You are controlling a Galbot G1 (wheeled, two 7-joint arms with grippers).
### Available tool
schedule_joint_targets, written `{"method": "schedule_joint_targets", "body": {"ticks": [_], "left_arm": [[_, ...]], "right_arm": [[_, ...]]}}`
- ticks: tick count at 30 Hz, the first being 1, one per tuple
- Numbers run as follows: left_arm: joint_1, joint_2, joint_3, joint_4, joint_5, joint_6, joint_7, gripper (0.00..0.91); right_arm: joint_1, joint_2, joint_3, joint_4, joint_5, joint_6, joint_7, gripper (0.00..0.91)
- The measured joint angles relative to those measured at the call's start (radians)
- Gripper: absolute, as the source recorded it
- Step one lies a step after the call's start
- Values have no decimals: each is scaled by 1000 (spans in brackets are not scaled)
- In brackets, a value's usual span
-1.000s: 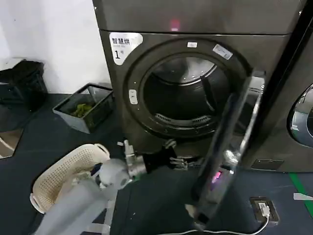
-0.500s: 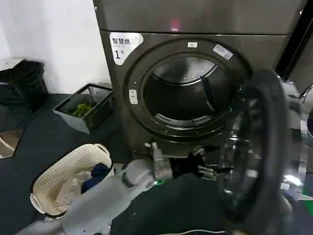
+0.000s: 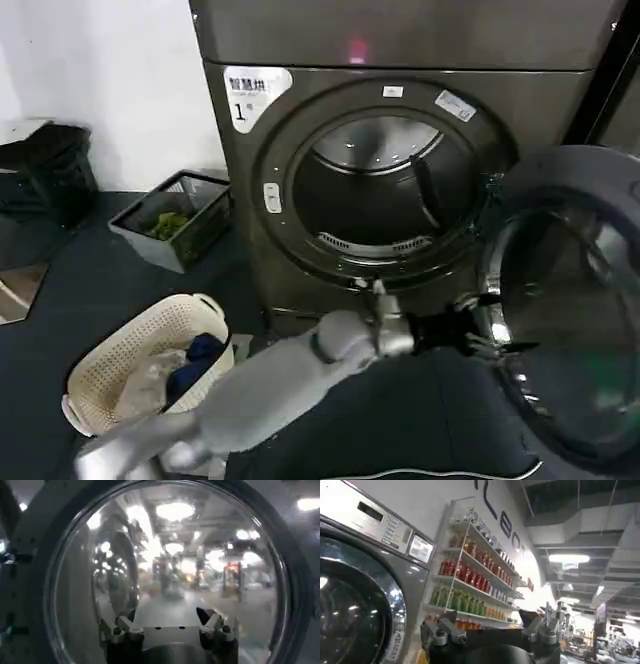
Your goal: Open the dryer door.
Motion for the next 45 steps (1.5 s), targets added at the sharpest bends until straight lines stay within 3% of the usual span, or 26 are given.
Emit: {"method": "schedule_joint_targets", "body": {"ticks": [4,8,27,39,45], "left_arm": [[-18,-63,2,69,10,0,-5,907],[-15,-120,8,115,76,-26,-45,907],[-53,-163,1,316,124,-91,-124,907],[-35,-163,2,276,111,-293,-157,907],[-17,-163,14,211,30,-405,-231,907]], "right_arm": [[-6,0,15,6,-1,54,-19,907],[-2,-1,29,19,-9,72,10,907],[-3,-25,53,20,-16,81,18,907],[7,-31,29,19,-22,96,5,907],[10,-38,25,26,-22,98,-3,907]]}}
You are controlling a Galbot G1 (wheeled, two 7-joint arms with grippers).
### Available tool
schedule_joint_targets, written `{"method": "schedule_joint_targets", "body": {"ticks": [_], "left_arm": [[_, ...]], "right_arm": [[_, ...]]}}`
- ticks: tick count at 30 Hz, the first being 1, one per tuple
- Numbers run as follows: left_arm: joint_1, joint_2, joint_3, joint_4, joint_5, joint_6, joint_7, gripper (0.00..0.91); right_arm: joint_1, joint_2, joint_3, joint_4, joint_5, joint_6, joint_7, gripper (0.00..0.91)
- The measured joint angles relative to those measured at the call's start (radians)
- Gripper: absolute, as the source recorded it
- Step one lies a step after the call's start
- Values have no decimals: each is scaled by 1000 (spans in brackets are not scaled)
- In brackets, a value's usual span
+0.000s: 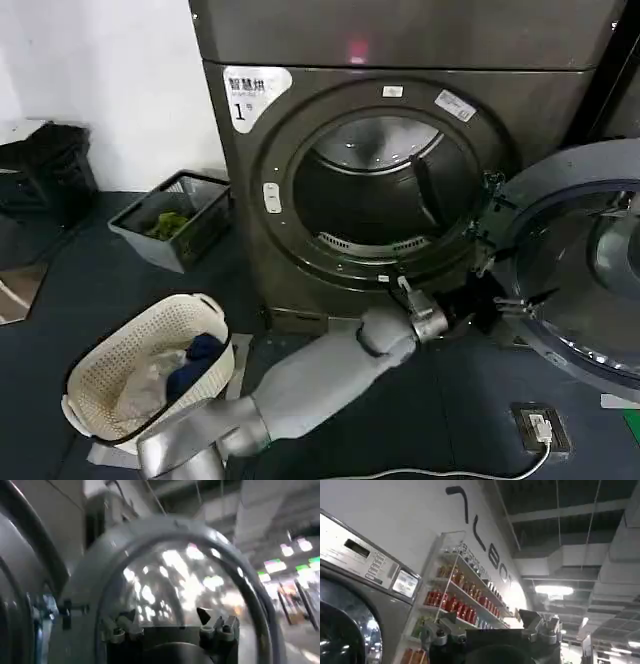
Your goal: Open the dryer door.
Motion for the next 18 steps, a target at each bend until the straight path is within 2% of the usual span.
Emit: {"method": "schedule_joint_targets", "body": {"ticks": [3,9,15,18], "left_arm": [[20,10,5,-51,14,-48,-51,907],[62,218,2,-180,23,-90,-74,907],[114,435,-19,-346,7,-89,-89,907],[146,555,-33,-449,5,-67,-110,907]], "right_arm": [[0,-7,-1,4,0,1,-4,907],[-13,-24,23,20,0,4,-15,907],[-15,-40,45,39,-31,1,-21,907],[-11,-49,63,54,-46,-35,-13,907]]}}
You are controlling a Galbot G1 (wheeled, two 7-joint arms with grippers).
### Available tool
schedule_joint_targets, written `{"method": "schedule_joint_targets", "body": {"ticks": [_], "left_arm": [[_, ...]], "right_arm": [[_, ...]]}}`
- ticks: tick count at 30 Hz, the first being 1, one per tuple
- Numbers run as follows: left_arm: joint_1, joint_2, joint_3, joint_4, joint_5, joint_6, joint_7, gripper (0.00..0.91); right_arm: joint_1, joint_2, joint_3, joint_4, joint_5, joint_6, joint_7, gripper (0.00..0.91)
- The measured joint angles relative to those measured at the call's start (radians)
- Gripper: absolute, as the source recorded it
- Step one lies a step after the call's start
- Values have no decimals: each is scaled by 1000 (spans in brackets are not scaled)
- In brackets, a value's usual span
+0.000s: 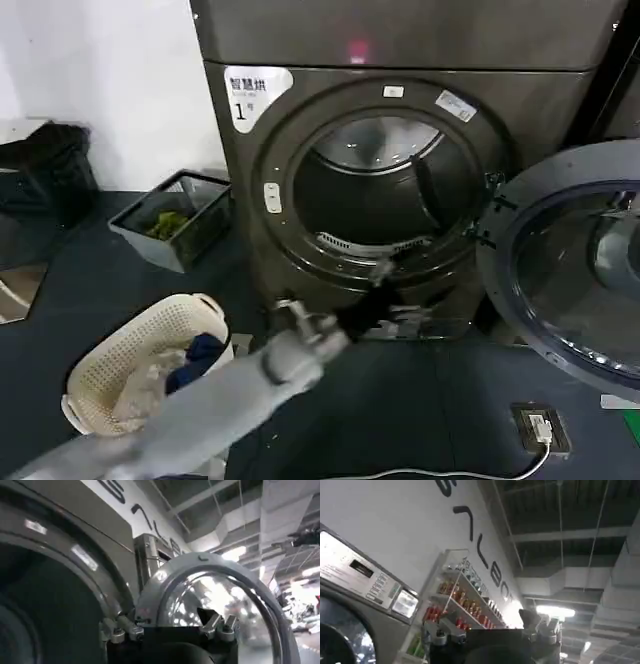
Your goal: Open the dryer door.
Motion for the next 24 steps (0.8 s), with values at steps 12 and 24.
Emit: {"method": "schedule_joint_targets", "body": {"ticks": [12,24], "left_arm": [[219,534,-203,-348,-9,341,-89,907],[437,889,-459,-462,-99,671,98,907]], "right_arm": [[54,13,-34,41,8,-97,5,907],[86,18,-76,10,13,-33,-18,907]]}}
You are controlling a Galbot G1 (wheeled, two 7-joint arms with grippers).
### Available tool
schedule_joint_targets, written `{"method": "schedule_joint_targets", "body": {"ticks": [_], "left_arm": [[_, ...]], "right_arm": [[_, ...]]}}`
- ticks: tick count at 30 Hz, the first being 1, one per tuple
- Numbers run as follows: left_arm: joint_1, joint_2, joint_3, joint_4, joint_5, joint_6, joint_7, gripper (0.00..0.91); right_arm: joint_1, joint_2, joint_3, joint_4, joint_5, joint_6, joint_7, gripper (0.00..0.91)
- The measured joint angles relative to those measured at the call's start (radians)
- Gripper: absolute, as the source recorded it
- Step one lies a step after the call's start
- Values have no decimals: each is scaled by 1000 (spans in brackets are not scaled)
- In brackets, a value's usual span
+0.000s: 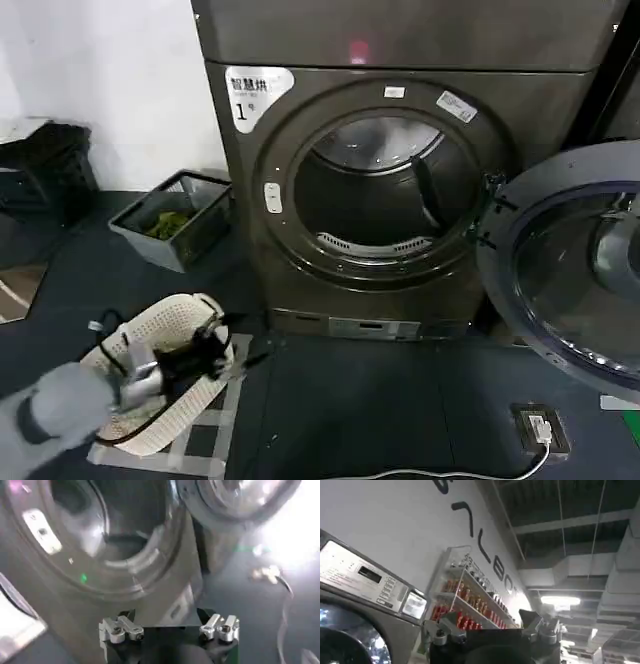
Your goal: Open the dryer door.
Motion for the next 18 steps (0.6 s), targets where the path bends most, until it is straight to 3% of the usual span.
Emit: {"method": "schedule_joint_targets", "body": {"ticks": [4,9,18], "left_arm": [[0,126,-28,-26,-16,69,69,907],[1,241,-30,-41,-9,149,91,907],[12,361,-23,22,40,238,140,907]], "right_arm": [[4,-3,-1,-14,0,8,-7,907],[13,-12,-5,-19,0,9,-18,907],[20,-23,-6,-38,0,17,-29,907]]}}
